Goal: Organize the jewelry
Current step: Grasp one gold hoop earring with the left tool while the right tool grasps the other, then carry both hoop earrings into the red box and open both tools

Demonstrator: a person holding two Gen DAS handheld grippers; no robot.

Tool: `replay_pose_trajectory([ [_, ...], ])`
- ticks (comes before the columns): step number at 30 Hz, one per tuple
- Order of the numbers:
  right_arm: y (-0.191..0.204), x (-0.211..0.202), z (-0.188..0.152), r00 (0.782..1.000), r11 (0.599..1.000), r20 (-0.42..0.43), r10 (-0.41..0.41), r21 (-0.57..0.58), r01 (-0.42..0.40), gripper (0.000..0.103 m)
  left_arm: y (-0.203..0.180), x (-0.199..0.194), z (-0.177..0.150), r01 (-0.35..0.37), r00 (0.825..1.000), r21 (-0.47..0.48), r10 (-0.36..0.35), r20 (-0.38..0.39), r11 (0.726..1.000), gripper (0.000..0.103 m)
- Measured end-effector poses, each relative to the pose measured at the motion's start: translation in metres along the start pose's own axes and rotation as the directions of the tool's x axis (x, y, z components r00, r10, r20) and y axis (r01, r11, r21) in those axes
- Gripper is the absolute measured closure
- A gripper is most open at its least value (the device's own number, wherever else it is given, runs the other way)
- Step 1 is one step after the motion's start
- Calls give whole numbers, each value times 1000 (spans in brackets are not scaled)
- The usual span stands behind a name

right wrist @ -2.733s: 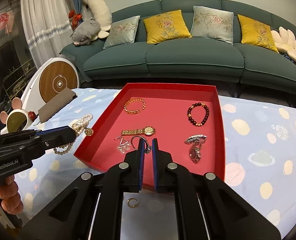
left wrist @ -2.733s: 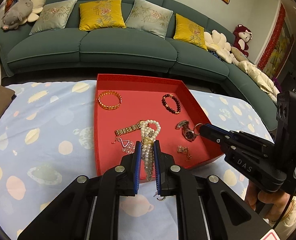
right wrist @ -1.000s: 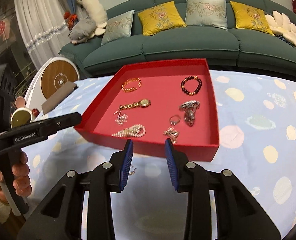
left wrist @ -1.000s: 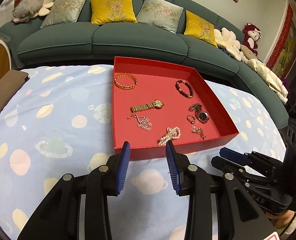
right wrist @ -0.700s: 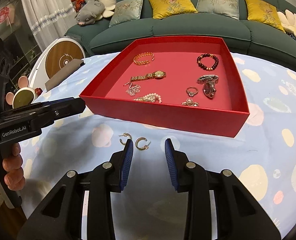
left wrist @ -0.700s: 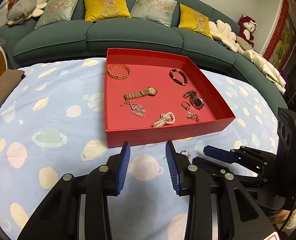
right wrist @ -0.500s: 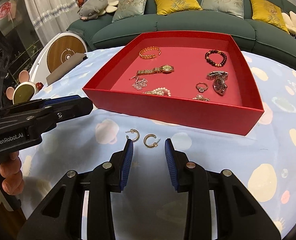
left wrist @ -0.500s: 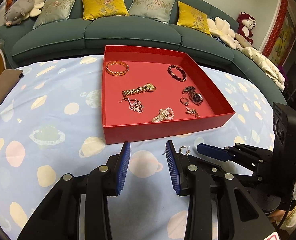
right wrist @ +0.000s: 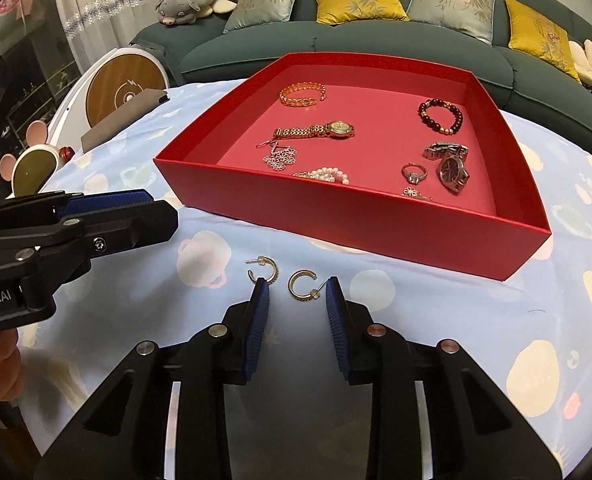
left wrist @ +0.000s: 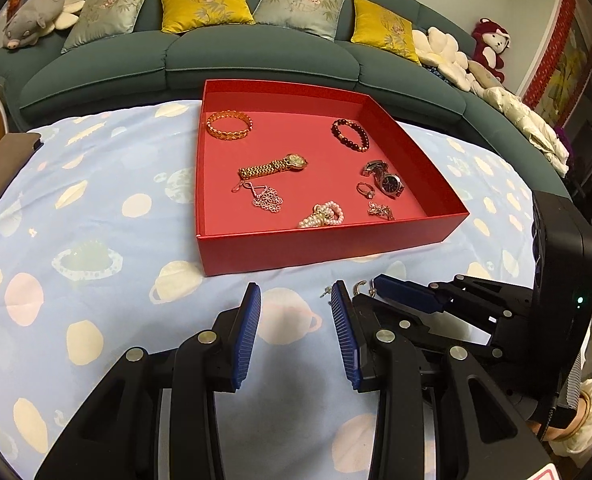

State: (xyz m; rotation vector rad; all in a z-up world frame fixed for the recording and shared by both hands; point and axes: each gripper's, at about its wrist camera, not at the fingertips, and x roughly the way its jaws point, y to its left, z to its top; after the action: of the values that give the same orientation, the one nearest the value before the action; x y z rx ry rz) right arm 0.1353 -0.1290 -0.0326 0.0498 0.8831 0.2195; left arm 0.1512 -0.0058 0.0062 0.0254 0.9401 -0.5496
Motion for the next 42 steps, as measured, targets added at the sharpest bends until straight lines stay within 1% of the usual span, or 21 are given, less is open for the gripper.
replay_pose_trajectory([
  [3, 0, 1, 0, 1000, 1000, 4, -15, -8, 15, 85, -2, 2, -1, 0, 1000, 5, 0, -6, 1000, 69],
  [4, -1, 1, 0, 1000, 1000, 5, -14, -6, 14, 86, -3, 3, -1, 2, 1000, 7, -2, -9, 1000, 69],
  [9, -4, -1, 0, 1000, 1000, 8, -14, 3, 14, 86, -12, 11, -4, 8, 1000, 27, -7, -28, 1000, 69],
  [12, -10, -6, 1, 1000, 1000, 14, -14, 25, 13, 86, -20, 16, -6, 9, 999, 46, -7, -39, 999, 63],
  [17, -23, -17, 2, 999, 998, 30, -13, 57, 11, 86, -30, 27, -8, 2, 999, 73, 2, -53, 997, 62],
  [27, -42, -31, -3, 999, 996, 37, -21, 91, 17, 86, -42, 50, -11, -72, 996, 106, 78, -53, 992, 62],
  [31, -49, -34, -5, 999, 994, 39, -23, 104, 19, 86, -48, 54, -13, -114, 993, 145, 119, -25, 983, 62],
  [34, -53, -37, -7, 999, 994, 41, -27, 109, 22, 86, -51, 56, -14, -132, 991, 156, 136, -13, 979, 65],
  [36, -56, -37, -7, 999, 993, 41, -28, 115, 23, 86, -52, 56, -14, -140, 990, 163, 143, -5, 977, 73],
  [37, -57, -38, -7, 999, 993, 41, -29, 118, 24, 86, -52, 56, -13, -144, 989, 167, 146, -3, 975, 79],
  [38, -58, -38, -7, 999, 992, 42, -29, 120, 24, 86, -52, 56, -13, -144, 989, 168, 147, -4, 975, 83],
  [40, -58, -39, -7, 999, 992, 43, -32, 122, 26, 86, -51, 56, -12, -144, 989, 165, 148, -6, 976, 85],
  [42, -58, -39, -6, 998, 992, 46, -31, 123, 25, 86, -50, 56, -11, -140, 990, 161, 144, -10, 977, 85],
])
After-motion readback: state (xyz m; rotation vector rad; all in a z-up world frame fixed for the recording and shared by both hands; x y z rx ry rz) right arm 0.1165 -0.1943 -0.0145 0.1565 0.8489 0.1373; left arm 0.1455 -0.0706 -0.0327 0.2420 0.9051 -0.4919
